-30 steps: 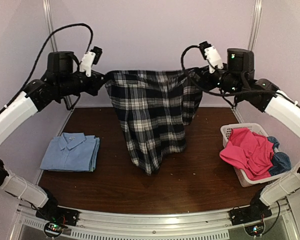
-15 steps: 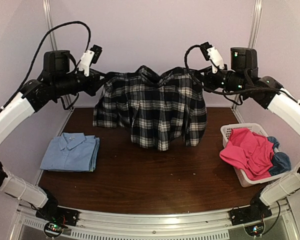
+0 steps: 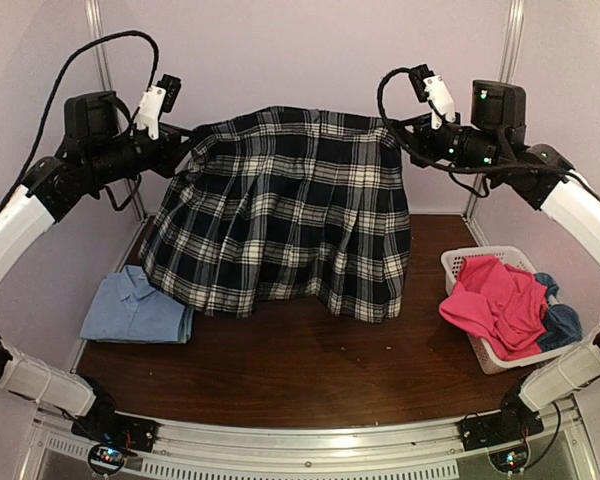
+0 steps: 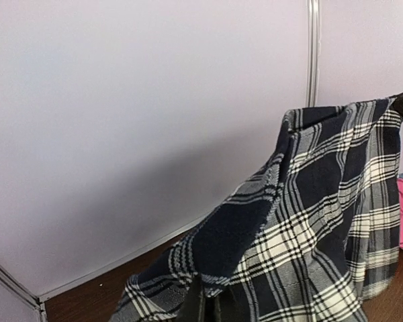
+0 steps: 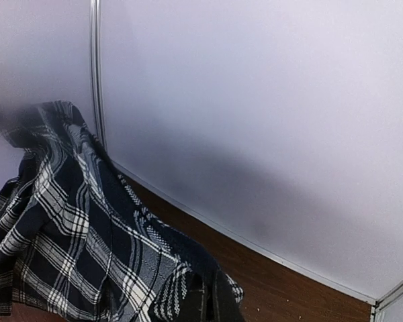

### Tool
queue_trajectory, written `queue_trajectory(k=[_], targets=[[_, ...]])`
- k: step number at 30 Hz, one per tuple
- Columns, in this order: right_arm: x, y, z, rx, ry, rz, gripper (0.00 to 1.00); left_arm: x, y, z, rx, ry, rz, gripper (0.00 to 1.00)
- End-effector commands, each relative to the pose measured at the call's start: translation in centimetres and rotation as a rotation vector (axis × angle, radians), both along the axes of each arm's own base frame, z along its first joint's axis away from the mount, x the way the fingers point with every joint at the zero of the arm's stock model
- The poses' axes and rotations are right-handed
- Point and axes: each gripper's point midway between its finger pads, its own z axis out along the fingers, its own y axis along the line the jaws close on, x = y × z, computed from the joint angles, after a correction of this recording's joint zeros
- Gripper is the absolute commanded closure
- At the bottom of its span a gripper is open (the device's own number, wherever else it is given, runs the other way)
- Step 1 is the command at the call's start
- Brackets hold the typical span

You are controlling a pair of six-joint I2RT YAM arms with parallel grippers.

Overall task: Fold and stack the mixed laundry pile
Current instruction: Flatten out the crumpled skirt at the center of the board.

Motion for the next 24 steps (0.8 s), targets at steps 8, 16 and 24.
queue_trajectory(k=[8,16,24], targets=[[-7.1,1.1,0.4,0.015,-0.030,0.154,1.00,-7.3,-1.1,0.3,-0.011,-0.142,-0.229,1.00],[-16.2,3.5,2.2,0.026,-0.001,0.342,1.00,-15.8,-1.9,1.9,-0.042,-0.159,-0.456,1.00],[-19.3,3.4,1.3,0.104,0.138,0.423,1.00,-17.0,-1.3,3.1,-0.073,-0.091,-0.471,1.00]])
